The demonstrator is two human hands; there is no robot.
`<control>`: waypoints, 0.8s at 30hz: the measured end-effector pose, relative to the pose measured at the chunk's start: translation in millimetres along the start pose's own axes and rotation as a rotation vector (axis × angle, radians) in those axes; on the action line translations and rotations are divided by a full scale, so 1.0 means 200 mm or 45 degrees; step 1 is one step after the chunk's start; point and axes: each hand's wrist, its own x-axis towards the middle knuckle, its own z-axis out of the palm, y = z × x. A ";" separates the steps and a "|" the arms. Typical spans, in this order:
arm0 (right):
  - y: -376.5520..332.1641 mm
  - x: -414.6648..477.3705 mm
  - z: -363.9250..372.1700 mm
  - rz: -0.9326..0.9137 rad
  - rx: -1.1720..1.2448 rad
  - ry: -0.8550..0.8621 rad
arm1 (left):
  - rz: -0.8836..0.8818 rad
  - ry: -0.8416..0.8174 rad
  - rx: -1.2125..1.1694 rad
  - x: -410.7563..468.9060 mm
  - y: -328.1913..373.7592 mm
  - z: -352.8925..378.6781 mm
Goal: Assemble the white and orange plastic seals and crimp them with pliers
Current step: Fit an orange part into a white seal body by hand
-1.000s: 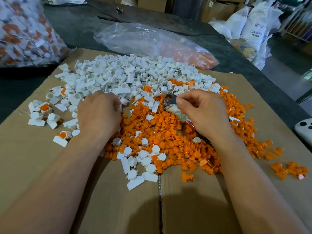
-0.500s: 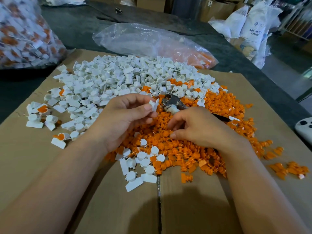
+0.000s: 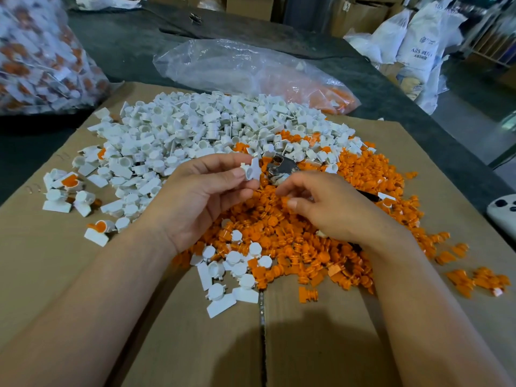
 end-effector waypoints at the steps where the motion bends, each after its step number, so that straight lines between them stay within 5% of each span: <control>1: 0.00 0.00 0.00 -0.002 0.048 0.024 | -0.004 -0.004 -0.010 0.00 0.00 0.00; 9: -0.05 0.00 0.01 -0.039 0.608 0.204 | -0.006 -0.039 0.081 0.00 -0.02 0.00; 19: -0.09 -0.02 0.00 -0.265 0.499 0.493 | 0.003 -0.060 0.080 -0.01 -0.02 0.01; 24: -0.10 -0.02 0.04 -0.231 0.691 0.482 | 0.011 -0.063 0.122 -0.01 -0.02 0.01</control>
